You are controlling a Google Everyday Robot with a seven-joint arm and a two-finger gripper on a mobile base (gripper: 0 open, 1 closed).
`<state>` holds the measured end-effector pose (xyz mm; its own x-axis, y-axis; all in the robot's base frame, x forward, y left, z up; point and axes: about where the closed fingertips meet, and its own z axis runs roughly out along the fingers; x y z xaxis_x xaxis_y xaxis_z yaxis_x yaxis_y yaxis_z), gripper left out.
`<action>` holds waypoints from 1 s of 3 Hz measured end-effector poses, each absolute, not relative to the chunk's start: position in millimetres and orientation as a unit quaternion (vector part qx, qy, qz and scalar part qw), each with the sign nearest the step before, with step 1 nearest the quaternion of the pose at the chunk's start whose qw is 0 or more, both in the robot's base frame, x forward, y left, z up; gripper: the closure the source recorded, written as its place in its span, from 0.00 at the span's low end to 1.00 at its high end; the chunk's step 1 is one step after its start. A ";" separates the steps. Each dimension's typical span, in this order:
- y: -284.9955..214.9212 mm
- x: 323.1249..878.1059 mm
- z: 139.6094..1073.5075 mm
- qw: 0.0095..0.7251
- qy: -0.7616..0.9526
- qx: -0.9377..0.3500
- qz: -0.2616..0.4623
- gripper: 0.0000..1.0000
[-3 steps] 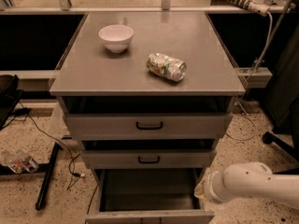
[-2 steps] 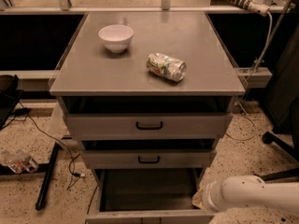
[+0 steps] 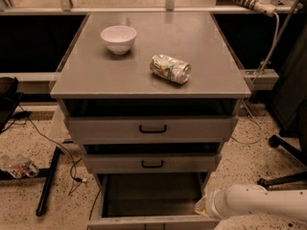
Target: Close bottom drawer
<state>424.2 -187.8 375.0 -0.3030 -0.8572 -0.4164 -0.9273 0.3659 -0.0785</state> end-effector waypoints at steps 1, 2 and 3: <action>-185.8 431.7 332.9 0.228 0.796 -0.546 0.126 1.00; -196.8 435.2 271.5 0.276 0.780 -0.533 0.179 1.00; -196.7 435.4 271.5 0.276 0.780 -0.532 0.179 1.00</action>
Offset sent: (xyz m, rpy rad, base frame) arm 0.0212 -0.0165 -0.1598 0.4210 -0.0667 0.0224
